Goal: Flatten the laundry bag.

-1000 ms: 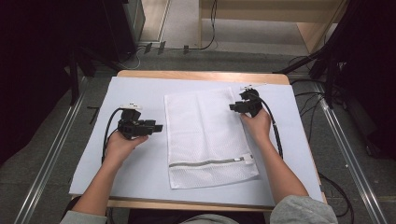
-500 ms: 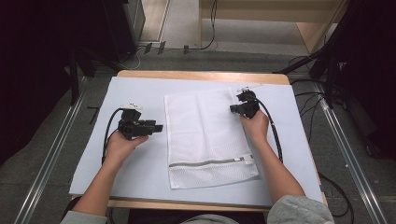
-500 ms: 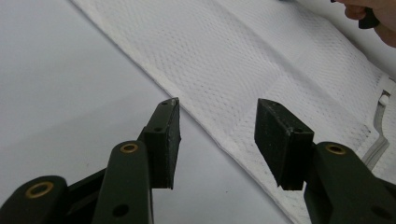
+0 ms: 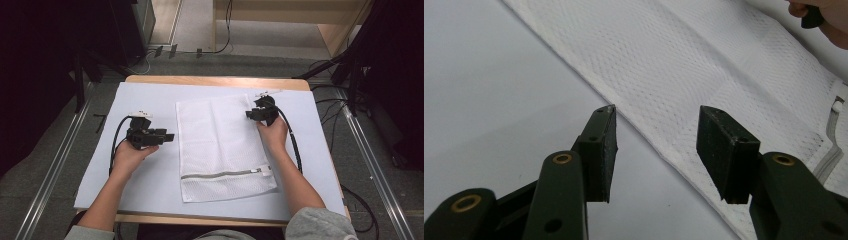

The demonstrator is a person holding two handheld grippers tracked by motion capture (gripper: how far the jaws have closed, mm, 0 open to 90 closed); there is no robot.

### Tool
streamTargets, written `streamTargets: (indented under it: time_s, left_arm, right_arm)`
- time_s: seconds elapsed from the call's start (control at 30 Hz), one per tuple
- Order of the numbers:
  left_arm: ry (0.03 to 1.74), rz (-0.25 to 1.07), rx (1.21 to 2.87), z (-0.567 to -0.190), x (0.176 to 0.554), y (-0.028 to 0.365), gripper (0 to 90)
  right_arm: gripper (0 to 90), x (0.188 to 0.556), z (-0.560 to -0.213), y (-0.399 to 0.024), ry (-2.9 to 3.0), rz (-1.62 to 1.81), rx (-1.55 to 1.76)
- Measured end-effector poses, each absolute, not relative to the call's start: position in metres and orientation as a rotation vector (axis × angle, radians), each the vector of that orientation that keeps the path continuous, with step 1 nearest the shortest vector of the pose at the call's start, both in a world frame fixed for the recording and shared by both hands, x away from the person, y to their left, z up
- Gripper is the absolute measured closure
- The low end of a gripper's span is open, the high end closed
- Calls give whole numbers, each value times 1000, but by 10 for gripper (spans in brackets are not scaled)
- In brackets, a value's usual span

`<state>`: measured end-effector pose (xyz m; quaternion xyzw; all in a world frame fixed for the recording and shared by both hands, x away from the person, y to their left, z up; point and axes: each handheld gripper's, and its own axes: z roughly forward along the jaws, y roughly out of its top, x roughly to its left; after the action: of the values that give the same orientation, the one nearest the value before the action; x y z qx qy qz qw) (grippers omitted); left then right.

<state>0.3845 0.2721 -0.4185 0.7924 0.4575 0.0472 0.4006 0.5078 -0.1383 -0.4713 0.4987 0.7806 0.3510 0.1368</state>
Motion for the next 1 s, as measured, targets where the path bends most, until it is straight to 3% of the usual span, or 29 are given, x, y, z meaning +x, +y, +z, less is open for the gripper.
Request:
streamTargets:
  time_s: [0.03, 0.1, 0.23, 1.0]
  left_arm:
    - [1157, 119, 2004, -418, 385, 272, 512]
    - [1156, 119, 2006, -419, 385, 272, 512]
    - [1157, 119, 2008, -419, 385, 271, 512]
    - [1109, 84, 2049, -424, 396, 248, 517]
  right_arm:
    - [710, 508, -471, -138, 2259, 1016, 1443]
    - [829, 506, -471, -136, 2285, 1012, 1434]
    - [897, 506, -470, -135, 2309, 1022, 1438]
    - [889, 499, -467, -179, 2195, 1002, 1604]
